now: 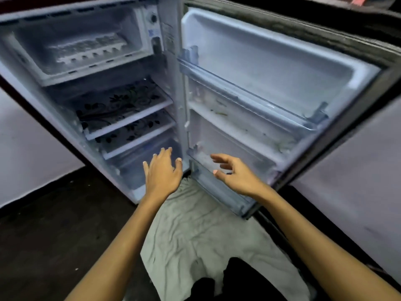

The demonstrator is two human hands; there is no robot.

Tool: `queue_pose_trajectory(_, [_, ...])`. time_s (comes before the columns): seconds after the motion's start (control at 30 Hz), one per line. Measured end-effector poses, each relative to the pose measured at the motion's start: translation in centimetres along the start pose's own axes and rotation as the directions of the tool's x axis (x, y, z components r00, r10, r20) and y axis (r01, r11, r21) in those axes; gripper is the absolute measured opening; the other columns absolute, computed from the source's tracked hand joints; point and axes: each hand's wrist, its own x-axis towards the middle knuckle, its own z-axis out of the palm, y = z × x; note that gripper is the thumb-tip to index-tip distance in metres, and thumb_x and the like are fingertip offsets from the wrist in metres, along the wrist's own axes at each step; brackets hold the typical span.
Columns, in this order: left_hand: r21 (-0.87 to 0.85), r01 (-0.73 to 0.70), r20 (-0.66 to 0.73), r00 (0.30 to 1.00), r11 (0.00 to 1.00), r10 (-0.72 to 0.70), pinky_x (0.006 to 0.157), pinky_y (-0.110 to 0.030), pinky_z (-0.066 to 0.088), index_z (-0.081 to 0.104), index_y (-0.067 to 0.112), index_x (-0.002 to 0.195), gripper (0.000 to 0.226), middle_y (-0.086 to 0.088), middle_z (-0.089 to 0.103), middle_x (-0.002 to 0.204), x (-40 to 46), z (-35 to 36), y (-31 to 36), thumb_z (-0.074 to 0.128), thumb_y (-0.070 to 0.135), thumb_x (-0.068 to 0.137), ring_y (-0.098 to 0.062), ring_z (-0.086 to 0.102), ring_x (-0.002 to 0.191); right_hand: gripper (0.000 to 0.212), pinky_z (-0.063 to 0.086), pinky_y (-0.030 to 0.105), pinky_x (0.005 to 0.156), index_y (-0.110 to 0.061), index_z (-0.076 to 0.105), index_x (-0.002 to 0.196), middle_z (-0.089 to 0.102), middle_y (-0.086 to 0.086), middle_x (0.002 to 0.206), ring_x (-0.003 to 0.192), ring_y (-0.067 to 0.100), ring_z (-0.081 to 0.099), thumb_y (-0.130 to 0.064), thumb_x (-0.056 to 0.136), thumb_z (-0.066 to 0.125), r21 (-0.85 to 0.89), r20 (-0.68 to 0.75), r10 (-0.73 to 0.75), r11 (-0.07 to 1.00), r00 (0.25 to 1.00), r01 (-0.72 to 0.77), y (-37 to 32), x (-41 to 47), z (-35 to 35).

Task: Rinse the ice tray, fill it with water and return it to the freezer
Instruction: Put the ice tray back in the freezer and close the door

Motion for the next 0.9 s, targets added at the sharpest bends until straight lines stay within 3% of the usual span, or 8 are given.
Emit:
queue_pose_trajectory(0.07, [-0.007, -0.026, 0.038, 0.999, 1.0, 0.026, 0.114, -0.055, 0.004, 0.03, 0.011, 0.146, 0.053, -0.01, 0.028, 0.154, -0.7, 1.4, 1.3, 0.036, 0.035, 0.1, -0.031, 0.02, 0.143, 0.048, 0.038, 0.032, 0.105, -0.015, 0.04, 0.142, 0.045, 0.004, 0.144, 0.133, 0.023, 0.042, -0.015, 0.096, 0.054, 0.003, -0.039, 0.059, 0.998, 0.997, -0.059, 2.5, -2.1, -1.2])
queue_pose_trajectory(0.17, [-0.027, -0.076, 0.073, 0.994, 0.997, 0.077, 0.114, -0.054, 0.005, 0.031, 0.011, 0.145, 0.052, -0.009, 0.033, 0.152, -1.5, 3.3, 3.6, 0.038, 0.033, 0.099, -0.031, 0.022, 0.142, 0.048, 0.037, 0.027, 0.101, -0.013, 0.04, 0.142, 0.045, 0.005, 0.143, 0.133, 0.022, 0.042, -0.014, 0.096, 0.053, 0.039, -0.122, 0.14, 0.99, 0.983, -0.137, 5.6, -4.9, -3.4])
queue_pose_trajectory(0.3, [-0.045, -0.153, 0.104, 0.982, 0.987, 0.157, 0.113, -0.056, 0.007, 0.036, 0.011, 0.143, 0.049, -0.01, 0.043, 0.144, -2.2, 5.2, 7.2, 0.04, 0.03, 0.098, -0.032, 0.031, 0.138, 0.047, 0.039, 0.037, 0.106, -0.011, 0.043, 0.139, 0.049, 0.008, 0.14, 0.124, 0.02, 0.047, -0.011, 0.094, 0.056, 0.094, -0.252, 0.195, 0.98, 0.948, -0.177, 8.7, -7.4, -6.7])
queue_pose_trajectory(0.43, [-0.045, -0.213, 0.123, 0.968, 0.976, 0.217, 0.114, -0.054, 0.008, 0.037, 0.01, 0.142, 0.048, -0.011, 0.043, 0.144, -2.9, 6.8, 11.3, 0.041, 0.029, 0.098, -0.031, 0.033, 0.136, 0.044, 0.041, 0.025, 0.096, -0.002, 0.049, 0.133, 0.057, 0.006, 0.121, 0.107, 0.013, 0.051, 0.001, 0.09, 0.057, 0.132, -0.385, 0.199, 0.978, 0.901, -0.16, 10.6, -8.7, -10.5])
queue_pose_trajectory(0.5, [-0.04, -0.229, 0.132, 0.964, 0.973, 0.232, 0.114, -0.053, 0.008, 0.038, 0.009, 0.142, 0.048, -0.011, 0.045, 0.143, -3.3, 7.6, 13.2, 0.041, 0.029, 0.098, -0.032, 0.035, 0.135, 0.044, 0.043, 0.027, 0.096, -0.001, 0.049, 0.132, 0.055, 0.004, 0.116, 0.105, 0.014, 0.05, 0.002, 0.089, 0.058, 0.166, -0.431, 0.197, 0.976, 0.881, -0.137, 11.4, -9.2, -12.5])
queue_pose_trajectory(0.6, [-0.026, -0.242, 0.139, 0.96, 0.97, 0.244, 0.115, -0.052, 0.012, 0.038, 0.009, 0.141, 0.048, -0.012, 0.045, 0.143, -3.8, 8.8, 15.5, 0.042, 0.028, 0.098, -0.033, 0.036, 0.134, 0.047, 0.04, 0.024, 0.097, -0.003, 0.043, 0.138, 0.051, 0.003, 0.121, 0.112, 0.015, 0.049, -0.002, 0.093, 0.055, 0.206, -0.437, 0.206, 0.971, 0.875, -0.126, 12.1, -9.7, -15.5])
queue_pose_trajectory(0.7, [-0.031, -0.226, 0.141, 0.963, 0.974, 0.228, 0.114, -0.052, 0.009, 0.037, 0.009, 0.141, 0.048, -0.012, 0.044, 0.144, -4.5, 9.8, 17.4, 0.042, 0.028, 0.098, -0.033, 0.036, 0.134, 0.051, 0.04, 0.033, 0.103, -0.011, 0.037, 0.143, 0.049, 0.006, 0.136, 0.123, 0.023, 0.049, -0.009, 0.095, 0.055, 0.209, -0.443, 0.205, 0.97, 0.873, -0.122, 12.9, -9.4, -18.4])
queue_pose_trajectory(0.9, [-0.034, -0.164, 0.108, 0.98, 0.986, 0.167, 0.114, -0.053, 0.009, 0.036, 0.009, 0.143, 0.05, -0.014, 0.05, 0.139, -5.4, 11.5, 20.3, 0.042, 0.028, 0.097, -0.033, 0.039, 0.133, 0.062, 0.042, 0.029, 0.097, -0.015, 0.023, 0.15, 0.039, 0.009, 0.148, 0.127, 0.025, 0.047, -0.011, 0.096, 0.053, 0.177, -0.441, 0.179, 0.978, 0.88, -0.11, 13.4, -7.4, -22.3])
